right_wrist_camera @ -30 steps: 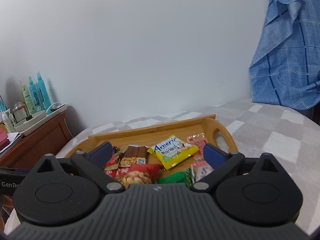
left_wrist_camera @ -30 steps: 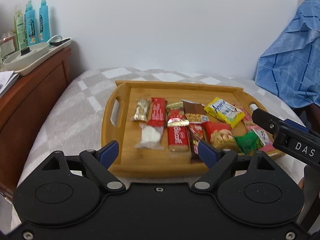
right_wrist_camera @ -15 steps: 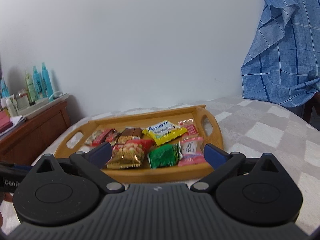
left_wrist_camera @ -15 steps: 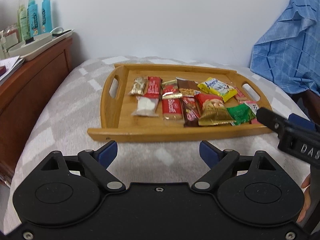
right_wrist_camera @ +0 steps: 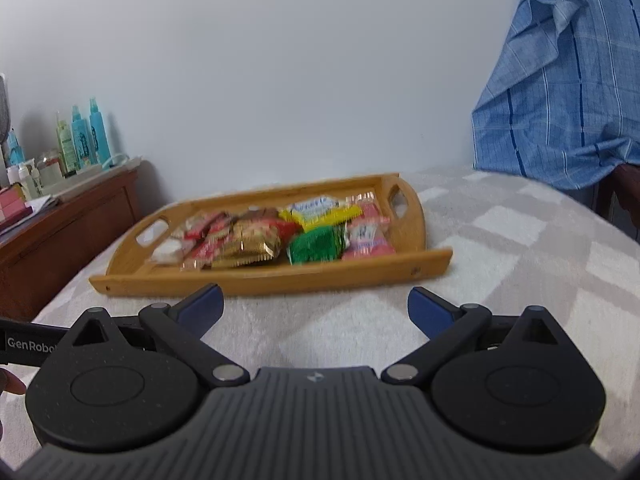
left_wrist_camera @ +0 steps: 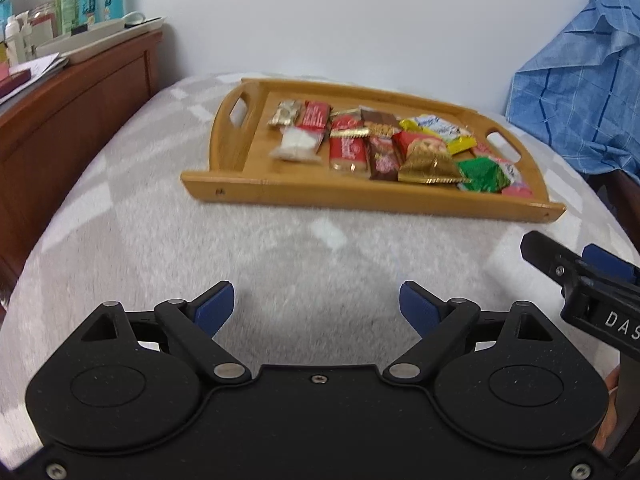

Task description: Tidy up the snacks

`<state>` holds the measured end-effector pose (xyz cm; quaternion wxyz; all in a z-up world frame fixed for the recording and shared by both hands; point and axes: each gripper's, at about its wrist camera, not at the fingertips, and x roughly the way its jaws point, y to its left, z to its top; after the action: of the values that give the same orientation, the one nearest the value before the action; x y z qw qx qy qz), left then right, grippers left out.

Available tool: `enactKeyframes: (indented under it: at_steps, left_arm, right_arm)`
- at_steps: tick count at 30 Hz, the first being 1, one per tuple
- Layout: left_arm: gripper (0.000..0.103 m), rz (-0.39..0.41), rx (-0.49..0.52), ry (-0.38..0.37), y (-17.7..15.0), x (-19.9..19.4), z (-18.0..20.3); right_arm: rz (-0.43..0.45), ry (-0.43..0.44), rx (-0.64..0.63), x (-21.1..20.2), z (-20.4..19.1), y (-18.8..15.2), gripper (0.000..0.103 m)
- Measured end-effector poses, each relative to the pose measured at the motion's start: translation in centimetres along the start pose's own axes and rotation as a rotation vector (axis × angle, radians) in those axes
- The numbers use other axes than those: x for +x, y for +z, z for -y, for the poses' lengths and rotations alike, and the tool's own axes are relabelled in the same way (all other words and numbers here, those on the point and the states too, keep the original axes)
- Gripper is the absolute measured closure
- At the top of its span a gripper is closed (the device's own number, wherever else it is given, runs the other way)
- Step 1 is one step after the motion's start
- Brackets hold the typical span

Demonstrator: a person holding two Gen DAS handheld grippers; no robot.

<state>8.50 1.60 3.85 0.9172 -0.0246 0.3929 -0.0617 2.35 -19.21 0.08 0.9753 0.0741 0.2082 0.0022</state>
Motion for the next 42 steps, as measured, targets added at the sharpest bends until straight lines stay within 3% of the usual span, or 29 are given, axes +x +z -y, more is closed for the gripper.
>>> enactKeyframes:
  at_steps: [7,14,33,42]
  left_arm:
    - [0.013,-0.005,0.037,0.028,-1.8,0.8,0.0]
    - [0.002,0.034,0.077,0.048,-2.7,1.0,0.5]
    - [0.000,0.111,0.054,0.053,-4.0,1.1,0.4]
    - [0.000,0.113,0.049,0.051,-4.1,1.1,0.3]
  right_arm:
    - [-0.063,-0.007,-0.038,0.1,0.1,-2.6,0.000]
    - [-0.069,-0.034,-0.145,0.2,0.4,-4.6,0.000]
    - [-0.076,-0.114,-0.167,1.0,-0.6,-4.6,0.000]
    - [-0.075,-0.109,-0.163,0.9,-0.5,-4.6,0.000]
